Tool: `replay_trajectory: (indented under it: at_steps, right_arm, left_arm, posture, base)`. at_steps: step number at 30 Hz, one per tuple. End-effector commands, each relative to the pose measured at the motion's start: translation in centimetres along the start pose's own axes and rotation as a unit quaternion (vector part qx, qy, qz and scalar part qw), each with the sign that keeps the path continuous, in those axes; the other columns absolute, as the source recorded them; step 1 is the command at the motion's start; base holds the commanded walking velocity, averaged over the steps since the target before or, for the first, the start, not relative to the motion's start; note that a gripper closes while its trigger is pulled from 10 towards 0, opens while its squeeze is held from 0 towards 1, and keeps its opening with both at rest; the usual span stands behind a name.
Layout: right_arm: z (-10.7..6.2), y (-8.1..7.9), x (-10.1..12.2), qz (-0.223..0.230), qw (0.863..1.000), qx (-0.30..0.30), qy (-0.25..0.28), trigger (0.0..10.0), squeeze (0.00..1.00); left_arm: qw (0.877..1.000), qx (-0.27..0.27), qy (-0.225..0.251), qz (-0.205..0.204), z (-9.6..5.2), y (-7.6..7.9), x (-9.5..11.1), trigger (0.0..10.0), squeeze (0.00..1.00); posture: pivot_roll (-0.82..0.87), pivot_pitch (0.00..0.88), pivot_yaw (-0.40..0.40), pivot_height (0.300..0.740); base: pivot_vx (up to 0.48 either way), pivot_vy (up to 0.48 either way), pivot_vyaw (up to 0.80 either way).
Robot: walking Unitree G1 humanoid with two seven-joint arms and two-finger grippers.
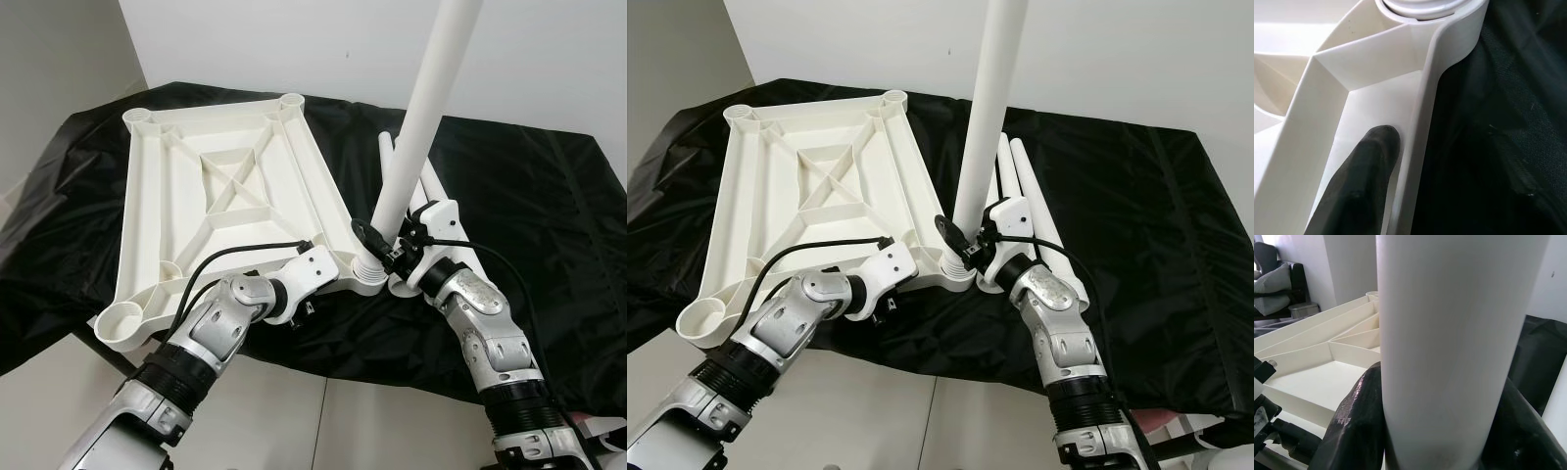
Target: Building children table
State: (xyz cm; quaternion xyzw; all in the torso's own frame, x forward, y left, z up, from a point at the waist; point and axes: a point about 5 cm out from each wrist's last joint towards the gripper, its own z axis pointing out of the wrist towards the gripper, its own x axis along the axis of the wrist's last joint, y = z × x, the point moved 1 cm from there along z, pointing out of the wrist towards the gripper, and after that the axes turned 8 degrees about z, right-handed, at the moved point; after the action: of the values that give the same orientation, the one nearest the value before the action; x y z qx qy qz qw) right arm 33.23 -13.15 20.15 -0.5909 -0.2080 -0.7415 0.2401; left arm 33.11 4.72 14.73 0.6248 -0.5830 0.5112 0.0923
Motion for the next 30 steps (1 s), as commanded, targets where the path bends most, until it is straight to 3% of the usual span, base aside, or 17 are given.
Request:
replay_trajectory:
  at_steps: [1, 2, 3, 4, 10, 22, 23, 24, 25, 30]
  right_arm:
    - [-0.8, 0.6, -1.3, 0.011, 0.999, -0.016, -0.031, 10.0, 0.0]
    - [-0.8, 0.6, -1.3, 0.011, 0.999, -0.016, -0.031, 10.0, 0.0]
    - [-0.8, 0.6, -1.3, 0.011, 0.999, -0.016, -0.031, 10.0, 0.0]
    - [-0.8, 0.5, -1.2, 0.01, 0.999, -0.016, -0.03, 10.0, 0.0]
    - [-1.0, 0.5, -1.2, 0.011, 0.999, -0.017, -0.031, 10.0, 0.0]
    - [-1.4, 0.4, -1.6, 0.014, 0.999, -0.019, -0.036, 10.0, 0.0]
    - [-1.5, 0.4, -1.7, 0.014, 0.999, -0.019, -0.036, 10.0, 0.0]
    - [-1.6, 0.4, -1.7, 0.014, 0.999, -0.02, -0.036, 10.0, 0.0]
    - [-1.8, 0.4, -1.8, 0.015, 0.999, -0.02, -0.039, 10.0, 0.0]
    - [-2.6, 0.3, -2.8, 0.015, 0.998, -0.02, -0.062, 10.0, 0.0]
  left_arm:
    - [1.0, -0.028, -0.013, 0.002, 0.3, 0.8, -0.8, 3.9, 0.0]
    - [1.0, -0.028, -0.013, 0.002, 0.3, 0.8, -0.8, 3.9, 0.0]
    - [0.999, -0.034, -0.016, 0.001, 0.3, 1.0, -0.9, 0.6, 0.0]
    - [0.998, -0.054, -0.019, 0.015, 0.3, 1.6, -1.2, 0.0, 0.0]
    - [0.996, -0.082, -0.011, 0.017, 0.2, 2.3, -1.4, 0.0, 0.0]
    - [0.995, -0.09, -0.012, 0.031, 0.3, 2.3, -1.3, 0.2, 0.0]
    - [0.995, -0.089, -0.014, 0.033, 0.3, 2.3, -1.4, 9.1, 0.0]
    - [0.996, -0.085, -0.018, 0.033, 0.4, 2.2, -1.4, 9.1, 0.0]
    - [0.996, -0.082, -0.022, 0.032, 0.4, 2.0, -1.5, 10.0, 0.0]
    - [0.996, -0.074, -0.029, 0.031, 0.4, 1.6, -1.6, 10.0, 0.0]
  posture:
    - [-0.13, 0.148, 0.029, 0.74]
    - [-0.13, 0.148, 0.029, 0.74]
    - [-0.13, 0.148, 0.029, 0.74]
    - [-0.13, 0.145, 0.031, 0.74]
    - [-0.13, 0.143, 0.033, 0.74]
    - [-0.13, 0.137, 0.037, 0.74]
    - [-0.13, 0.137, 0.037, 0.74]
    - [-0.14, 0.139, 0.038, 0.74]
    - [-0.13, 0.14, 0.038, 0.74]
    - [-0.13, 0.148, 0.037, 0.74]
  base:
    - [0.0, 0.0, 0.0]
    - [0.0, 0.0, 0.0]
    - [0.0, 0.0, 0.0]
    - [0.0, 0.0, 0.0]
    - [0.0, 0.0, 0.0]
    - [0.0, 0.0, 0.0]
    - [0.0, 0.0, 0.0]
    - [0.0, 0.0, 0.0]
    - [0.0, 0.0, 0.0]
    - [0.0, 0.0, 0.0]
